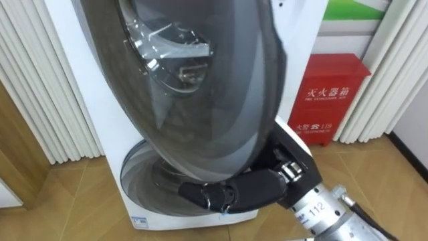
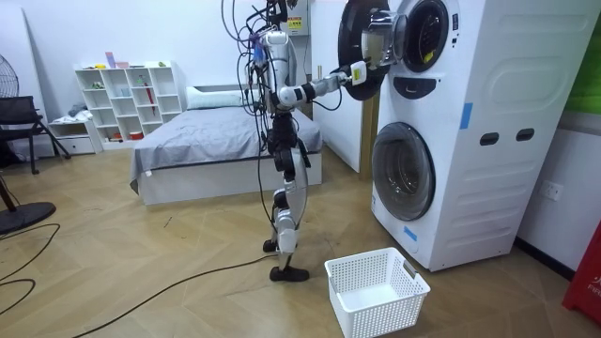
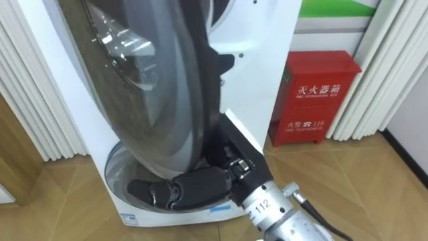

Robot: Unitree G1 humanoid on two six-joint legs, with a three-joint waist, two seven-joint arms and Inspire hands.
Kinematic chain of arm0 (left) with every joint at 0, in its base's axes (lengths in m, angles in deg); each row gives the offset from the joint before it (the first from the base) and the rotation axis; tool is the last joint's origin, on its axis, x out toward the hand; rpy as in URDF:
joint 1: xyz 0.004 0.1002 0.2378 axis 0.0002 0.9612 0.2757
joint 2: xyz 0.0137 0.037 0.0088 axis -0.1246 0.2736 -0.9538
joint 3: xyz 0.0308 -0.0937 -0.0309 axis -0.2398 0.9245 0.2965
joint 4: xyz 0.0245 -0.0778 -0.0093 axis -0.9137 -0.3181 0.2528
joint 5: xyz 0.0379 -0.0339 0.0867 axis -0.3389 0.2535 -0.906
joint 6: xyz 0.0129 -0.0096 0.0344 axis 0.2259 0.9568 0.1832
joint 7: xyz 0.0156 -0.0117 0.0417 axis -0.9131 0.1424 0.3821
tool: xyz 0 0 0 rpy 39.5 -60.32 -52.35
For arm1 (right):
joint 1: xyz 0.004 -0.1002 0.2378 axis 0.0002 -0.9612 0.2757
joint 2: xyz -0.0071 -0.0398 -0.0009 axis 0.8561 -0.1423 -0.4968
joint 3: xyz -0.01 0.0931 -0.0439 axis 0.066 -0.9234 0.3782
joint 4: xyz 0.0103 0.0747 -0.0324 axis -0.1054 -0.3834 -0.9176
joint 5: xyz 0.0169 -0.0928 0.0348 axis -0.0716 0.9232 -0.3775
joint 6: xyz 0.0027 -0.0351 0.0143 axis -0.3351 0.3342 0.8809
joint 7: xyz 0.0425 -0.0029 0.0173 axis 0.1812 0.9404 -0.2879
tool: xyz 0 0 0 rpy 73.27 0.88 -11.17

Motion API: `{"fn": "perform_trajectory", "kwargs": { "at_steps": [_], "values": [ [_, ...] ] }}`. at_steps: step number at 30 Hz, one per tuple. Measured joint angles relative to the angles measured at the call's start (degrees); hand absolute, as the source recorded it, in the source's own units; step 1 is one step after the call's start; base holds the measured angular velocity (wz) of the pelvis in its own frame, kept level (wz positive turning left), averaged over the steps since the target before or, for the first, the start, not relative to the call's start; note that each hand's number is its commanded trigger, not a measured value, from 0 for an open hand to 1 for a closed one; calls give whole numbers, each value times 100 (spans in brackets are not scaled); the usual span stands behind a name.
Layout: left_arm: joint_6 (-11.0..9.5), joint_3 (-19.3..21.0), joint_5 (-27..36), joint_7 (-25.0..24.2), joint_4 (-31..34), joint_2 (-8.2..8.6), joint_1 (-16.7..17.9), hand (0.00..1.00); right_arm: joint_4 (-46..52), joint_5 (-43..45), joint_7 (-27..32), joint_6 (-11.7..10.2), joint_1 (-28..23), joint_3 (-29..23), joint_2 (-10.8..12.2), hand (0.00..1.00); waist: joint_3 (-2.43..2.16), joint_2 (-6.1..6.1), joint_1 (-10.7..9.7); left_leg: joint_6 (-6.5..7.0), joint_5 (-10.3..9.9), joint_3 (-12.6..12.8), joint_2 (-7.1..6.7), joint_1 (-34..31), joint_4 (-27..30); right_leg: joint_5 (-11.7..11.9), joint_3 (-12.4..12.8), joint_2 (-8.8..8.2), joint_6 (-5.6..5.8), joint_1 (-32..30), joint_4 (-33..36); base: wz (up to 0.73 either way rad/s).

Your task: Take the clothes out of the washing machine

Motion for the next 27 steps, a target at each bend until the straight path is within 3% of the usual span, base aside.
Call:
{"fn": "perform_trajectory", "kwargs": {
  "at_steps": [10,15,22,27],
  "values": [
    [-32,-6,-1,0,22,-73,-9,0,17,109,-139,61,54,-67,-8,0,-2,-153,48,-16,68,-5,3,-24,-13,13,0,7,-25,-76,19,-1],
    [-18,-5,3,-69,29,-206,30,0,17,358,-138,68,53,-34,28,0,-5,-194,137,-35,80,-22,21,-30,-8,23,-28,8,-46,-91,13,-1],
    [25,-7,19,-65,32,-257,84,0,17,337,-48,84,53,140,87,0,-35,-260,226,-131,161,-141,81,-120,14,57,-162,33,-148,-130,8,8],
    [39,-2,32,-57,-6,-264,137,0,16,327,-70,88,54,380,156,0,-34,-266,407,-214,210,-191,158,-125,31,70,-244,89,-240,-106,14,7]
  ]
}}
